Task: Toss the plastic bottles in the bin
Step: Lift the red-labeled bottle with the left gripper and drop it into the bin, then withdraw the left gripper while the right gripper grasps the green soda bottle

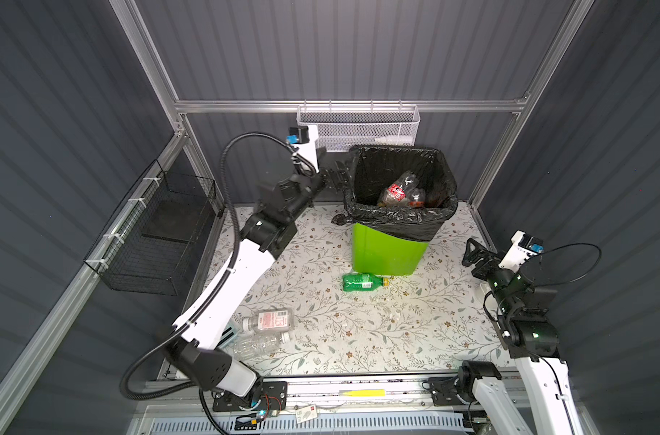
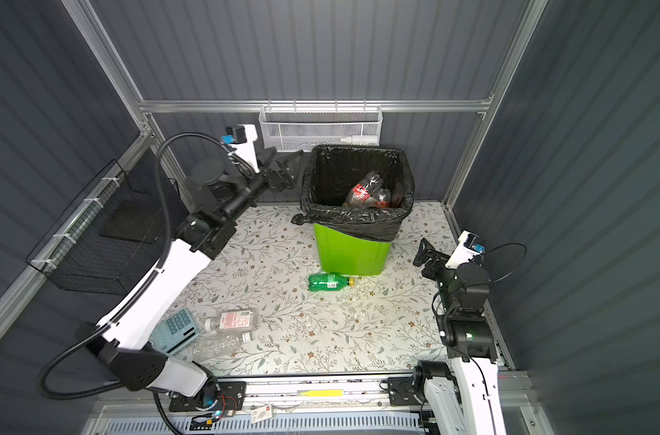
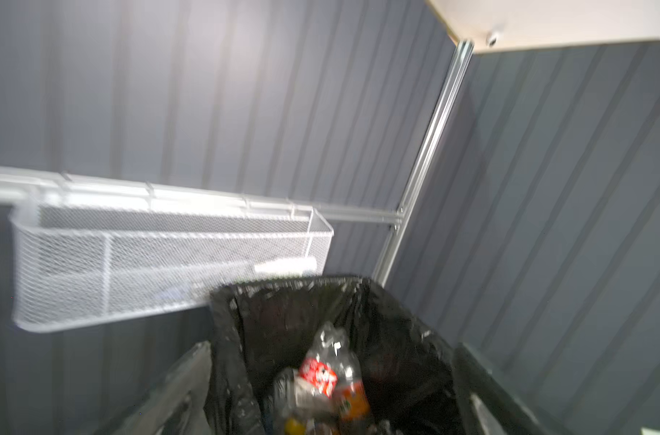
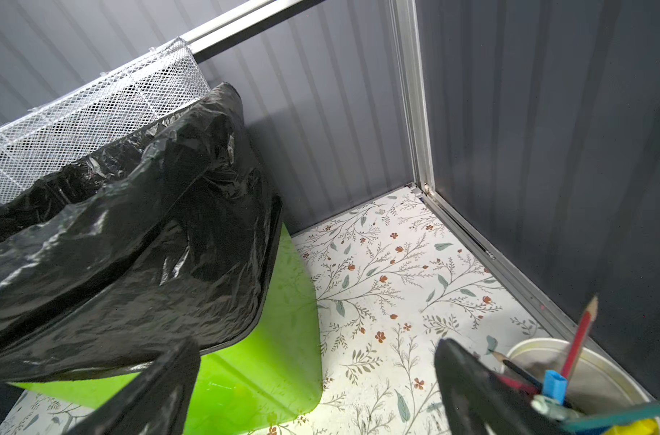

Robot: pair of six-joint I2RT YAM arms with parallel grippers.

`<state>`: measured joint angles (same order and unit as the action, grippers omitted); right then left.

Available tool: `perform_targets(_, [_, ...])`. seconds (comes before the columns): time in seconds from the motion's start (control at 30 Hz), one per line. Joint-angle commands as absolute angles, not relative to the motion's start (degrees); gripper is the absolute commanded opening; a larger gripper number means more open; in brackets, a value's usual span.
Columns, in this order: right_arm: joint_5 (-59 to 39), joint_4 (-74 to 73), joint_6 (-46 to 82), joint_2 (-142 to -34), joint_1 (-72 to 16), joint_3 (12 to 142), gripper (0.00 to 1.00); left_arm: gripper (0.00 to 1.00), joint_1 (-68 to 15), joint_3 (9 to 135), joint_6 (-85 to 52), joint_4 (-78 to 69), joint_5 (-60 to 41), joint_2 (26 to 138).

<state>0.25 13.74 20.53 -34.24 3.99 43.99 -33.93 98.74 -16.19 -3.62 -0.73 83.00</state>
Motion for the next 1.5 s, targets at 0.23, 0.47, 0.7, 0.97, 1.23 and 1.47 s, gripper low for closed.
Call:
perform_targets(0.23, [-3.3,8.7,11.4,-33.0,-8.1,38.5,0.99,1.00,-32.5,89.0,-10.5,4.4,16.3,79.6])
perform_targets(0.47, [8.5,8.5,1.6,-45.1,-30.7,38.7,0.99,1.00,-24.3,82.8,-19.1,8.3,13.0,79.0])
perform_targets(0.7, [10.8,7.5,-5.3,-61.8,-42.9,43.3,0.99,1.00,-22.1,77.2,-22.7,15.1,19.7,78.8])
perform_targets(0.97, [12.4,16.5,-14.9,-81.8,-47.5,57.1,0.99,1.00,-13.9,67.8,-32.5,16.6,15.1,76.1])
perform_targets(1.23, [10.8,25.8,-22.0,-93.8,-48.4,67.0,0.99,1.00,-9.9,63.6,-34.2,18.5,13.1,75.1])
perform_targets(1.47, [12.1,29.7,-25.2,-100.6,-48.7,71.4,0.96,1.00,-8.7,62.3,-34.7,18.5,12.5,74.3])
